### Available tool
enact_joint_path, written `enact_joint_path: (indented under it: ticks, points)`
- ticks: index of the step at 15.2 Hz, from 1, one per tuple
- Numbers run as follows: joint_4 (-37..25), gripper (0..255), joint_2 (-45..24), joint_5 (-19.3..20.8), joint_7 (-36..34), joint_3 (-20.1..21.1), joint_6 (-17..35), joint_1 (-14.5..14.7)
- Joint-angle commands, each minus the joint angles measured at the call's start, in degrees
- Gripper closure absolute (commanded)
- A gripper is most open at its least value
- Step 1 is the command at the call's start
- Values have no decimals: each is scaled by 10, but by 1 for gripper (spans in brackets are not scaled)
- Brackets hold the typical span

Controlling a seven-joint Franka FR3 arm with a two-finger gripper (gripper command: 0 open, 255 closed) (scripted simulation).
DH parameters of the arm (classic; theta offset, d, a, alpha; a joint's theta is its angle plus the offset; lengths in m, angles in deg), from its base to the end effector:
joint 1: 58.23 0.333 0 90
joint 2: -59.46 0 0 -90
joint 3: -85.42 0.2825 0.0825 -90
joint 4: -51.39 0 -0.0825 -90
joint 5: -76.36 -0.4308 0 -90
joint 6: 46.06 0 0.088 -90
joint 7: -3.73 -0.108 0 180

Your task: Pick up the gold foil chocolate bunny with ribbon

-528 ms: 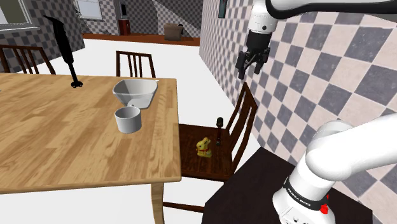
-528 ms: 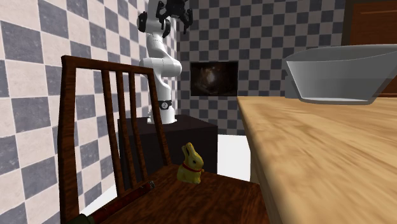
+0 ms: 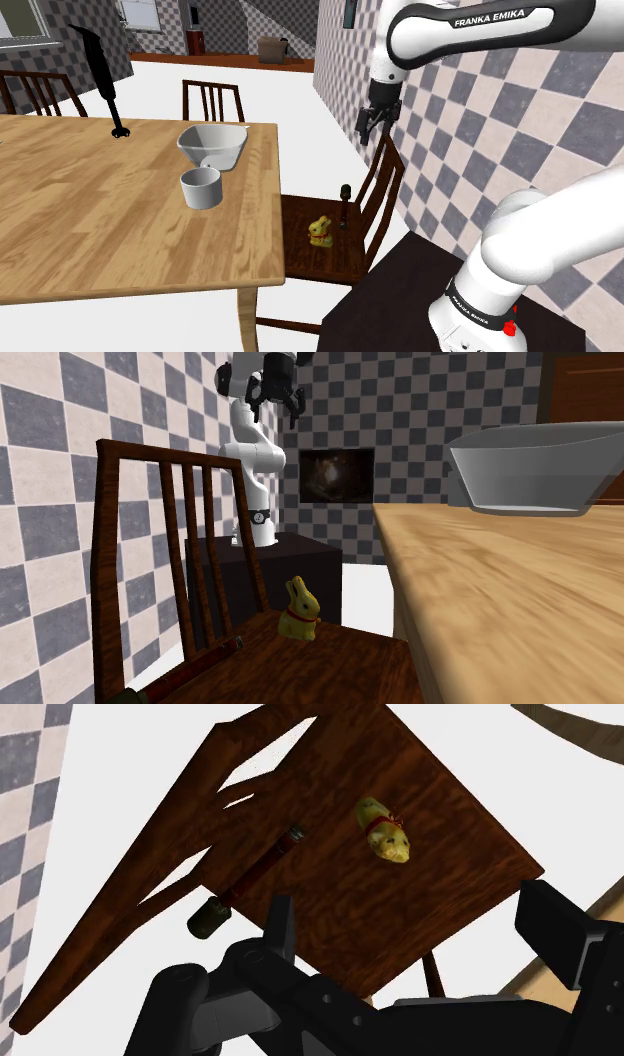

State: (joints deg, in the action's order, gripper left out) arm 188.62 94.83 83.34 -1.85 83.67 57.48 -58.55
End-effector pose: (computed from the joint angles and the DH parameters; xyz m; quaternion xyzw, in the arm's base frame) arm 0.4330 -0.0264 0.4983 0.9973 -0.0506 0.0163 0.0500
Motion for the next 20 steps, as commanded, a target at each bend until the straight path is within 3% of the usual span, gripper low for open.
enact_joint_path:
  ticks: [1, 10, 20]
  points:
    - [13, 0, -25, 1, 12, -7, 32, 3]
    - [31, 0, -186, -2, 70, -34, 175, 12]
    - [-13, 0, -403, -27, 143, -43, 305, 19]
